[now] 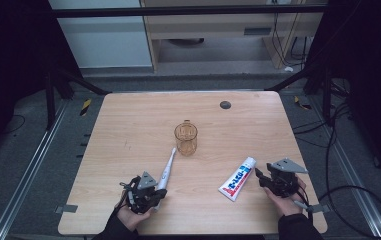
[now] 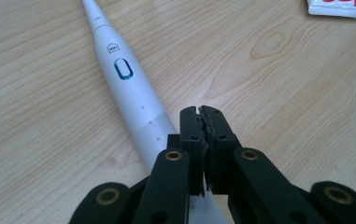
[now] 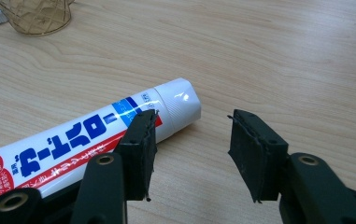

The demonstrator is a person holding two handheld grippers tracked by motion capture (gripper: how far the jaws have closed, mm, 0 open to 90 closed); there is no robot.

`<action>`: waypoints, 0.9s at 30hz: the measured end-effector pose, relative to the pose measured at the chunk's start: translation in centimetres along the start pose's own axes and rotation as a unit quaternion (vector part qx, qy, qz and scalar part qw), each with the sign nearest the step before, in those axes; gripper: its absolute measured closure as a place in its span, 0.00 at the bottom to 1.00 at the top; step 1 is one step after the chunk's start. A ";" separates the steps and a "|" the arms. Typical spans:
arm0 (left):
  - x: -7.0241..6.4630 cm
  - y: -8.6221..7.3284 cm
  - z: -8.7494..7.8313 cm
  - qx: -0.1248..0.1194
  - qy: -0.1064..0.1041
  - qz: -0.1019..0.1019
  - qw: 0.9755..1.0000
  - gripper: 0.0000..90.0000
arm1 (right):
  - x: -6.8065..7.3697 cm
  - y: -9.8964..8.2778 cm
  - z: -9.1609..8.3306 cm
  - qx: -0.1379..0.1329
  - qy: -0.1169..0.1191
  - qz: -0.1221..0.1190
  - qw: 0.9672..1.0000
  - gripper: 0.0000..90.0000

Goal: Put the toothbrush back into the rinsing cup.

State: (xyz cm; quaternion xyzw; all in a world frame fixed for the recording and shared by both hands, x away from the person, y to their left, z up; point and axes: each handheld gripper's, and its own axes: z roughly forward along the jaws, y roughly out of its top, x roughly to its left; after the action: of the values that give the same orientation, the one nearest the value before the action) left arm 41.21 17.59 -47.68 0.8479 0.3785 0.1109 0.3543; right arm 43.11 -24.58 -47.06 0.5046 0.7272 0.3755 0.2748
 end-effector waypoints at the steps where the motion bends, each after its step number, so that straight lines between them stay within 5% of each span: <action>1: 0.0 0.0 0.0 0.000 0.000 0.000 1.000 0.96 | 0.0 0.0 0.0 0.000 0.000 0.000 1.000 0.57; 27: 1.9 0.1 -1.1 -0.014 0.028 -0.020 0.999 0.96 | 0.0 0.0 0.0 0.000 -0.001 -0.001 1.000 0.56</action>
State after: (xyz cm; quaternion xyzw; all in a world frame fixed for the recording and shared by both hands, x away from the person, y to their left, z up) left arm 42.06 19.48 -46.98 0.8315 0.4039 0.1331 0.3574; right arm 43.12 -24.56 -47.07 0.5043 0.7272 0.3751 0.2760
